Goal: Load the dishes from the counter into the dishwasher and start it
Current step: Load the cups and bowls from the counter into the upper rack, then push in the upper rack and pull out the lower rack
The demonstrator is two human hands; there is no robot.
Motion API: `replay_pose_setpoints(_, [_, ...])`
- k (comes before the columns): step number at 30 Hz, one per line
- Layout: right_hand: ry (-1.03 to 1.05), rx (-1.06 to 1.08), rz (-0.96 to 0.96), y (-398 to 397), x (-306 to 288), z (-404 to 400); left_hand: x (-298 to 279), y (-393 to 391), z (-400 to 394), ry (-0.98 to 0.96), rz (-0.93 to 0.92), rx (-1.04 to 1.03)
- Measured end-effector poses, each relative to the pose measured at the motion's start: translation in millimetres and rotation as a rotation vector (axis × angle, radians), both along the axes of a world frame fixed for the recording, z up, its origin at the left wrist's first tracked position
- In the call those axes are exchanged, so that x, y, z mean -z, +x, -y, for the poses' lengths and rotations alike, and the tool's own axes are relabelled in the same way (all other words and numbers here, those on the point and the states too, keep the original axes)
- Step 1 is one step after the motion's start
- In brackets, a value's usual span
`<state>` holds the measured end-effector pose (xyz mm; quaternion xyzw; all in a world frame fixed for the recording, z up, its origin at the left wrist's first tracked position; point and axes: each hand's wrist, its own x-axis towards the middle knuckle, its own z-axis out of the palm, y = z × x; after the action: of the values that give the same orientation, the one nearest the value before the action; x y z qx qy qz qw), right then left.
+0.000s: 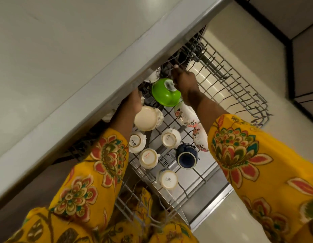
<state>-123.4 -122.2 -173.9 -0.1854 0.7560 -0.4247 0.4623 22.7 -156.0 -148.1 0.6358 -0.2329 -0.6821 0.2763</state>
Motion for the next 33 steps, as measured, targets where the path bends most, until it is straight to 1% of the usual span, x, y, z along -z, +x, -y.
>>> replay_pose_setpoints(2, [0.031,-0.003,-0.023,-0.2,-6.1,-14.5,-0.2,4.3,-14.4,0.008,-0.05,-0.1])
replay_pose_setpoints(6, [0.088,0.002,-0.083,-2.0,-16.0,-47.2,-15.9,12.3,-40.7,0.013,-0.089,-0.15])
replay_pose_setpoints(10, [0.068,0.05,-0.059,-5.9,-35.3,-86.6,-34.5,13.3,-78.4,0.011,-0.123,-0.19])
replay_pose_setpoints(15, [0.034,0.078,0.03,-9.2,-68.1,-151.2,-51.2,4.5,-132.0,0.057,-0.196,-0.272])
replay_pose_setpoints(18, [0.068,0.068,0.035,-13.6,-83.8,-189.9,-56.9,-1.8,-168.0,0.073,-0.235,-0.354])
replay_pose_setpoints(22, [0.117,0.014,-0.007,-14.5,-95.4,-233.5,-61.2,-3.6,-213.8,0.094,-0.238,-0.473])
replay_pose_setpoints(25, [0.14,0.022,0.016,-11.1,-97.7,-258.0,-66.4,-3.7,-247.3,0.151,-0.268,-0.553])
replay_pose_setpoints(28, [0.188,0.064,0.08,-5.8,-92.4,-272.4,-69.4,-3.9,-273.4,0.236,-0.275,-0.64])
replay_pose_setpoints(33, [0.254,0.125,0.141,2.8,-81.7,-286.4,-68.4,-5.7,-298.6,0.399,-0.336,-0.781])
